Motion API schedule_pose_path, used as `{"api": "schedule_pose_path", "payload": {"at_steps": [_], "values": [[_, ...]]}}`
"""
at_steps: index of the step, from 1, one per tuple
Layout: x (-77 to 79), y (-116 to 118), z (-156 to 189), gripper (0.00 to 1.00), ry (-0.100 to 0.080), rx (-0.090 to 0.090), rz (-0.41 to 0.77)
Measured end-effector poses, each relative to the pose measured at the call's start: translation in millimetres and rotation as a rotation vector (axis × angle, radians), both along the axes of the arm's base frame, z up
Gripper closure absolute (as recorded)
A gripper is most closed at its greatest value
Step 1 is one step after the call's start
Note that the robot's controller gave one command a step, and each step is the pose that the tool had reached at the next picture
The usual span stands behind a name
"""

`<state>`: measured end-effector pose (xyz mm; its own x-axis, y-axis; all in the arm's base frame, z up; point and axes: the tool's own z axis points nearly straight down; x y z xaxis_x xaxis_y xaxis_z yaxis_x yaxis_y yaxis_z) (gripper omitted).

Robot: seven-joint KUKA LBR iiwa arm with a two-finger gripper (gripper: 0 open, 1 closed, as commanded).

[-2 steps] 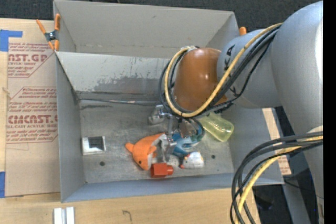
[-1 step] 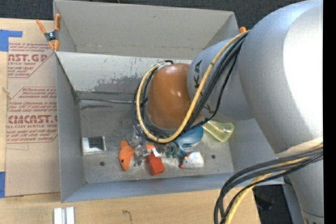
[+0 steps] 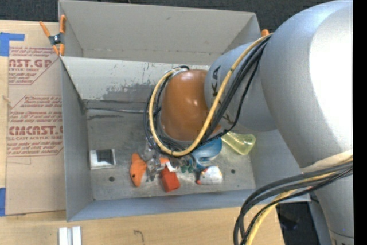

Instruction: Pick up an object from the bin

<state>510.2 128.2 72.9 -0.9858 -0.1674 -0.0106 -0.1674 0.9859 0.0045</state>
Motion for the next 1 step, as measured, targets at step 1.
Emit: {"api": "schedule_pose_path", "payload": {"at_steps": [1], "values": [[9.1, -27.1, 154.9, 1.0, 0.005, -0.007, 0.32]]}}
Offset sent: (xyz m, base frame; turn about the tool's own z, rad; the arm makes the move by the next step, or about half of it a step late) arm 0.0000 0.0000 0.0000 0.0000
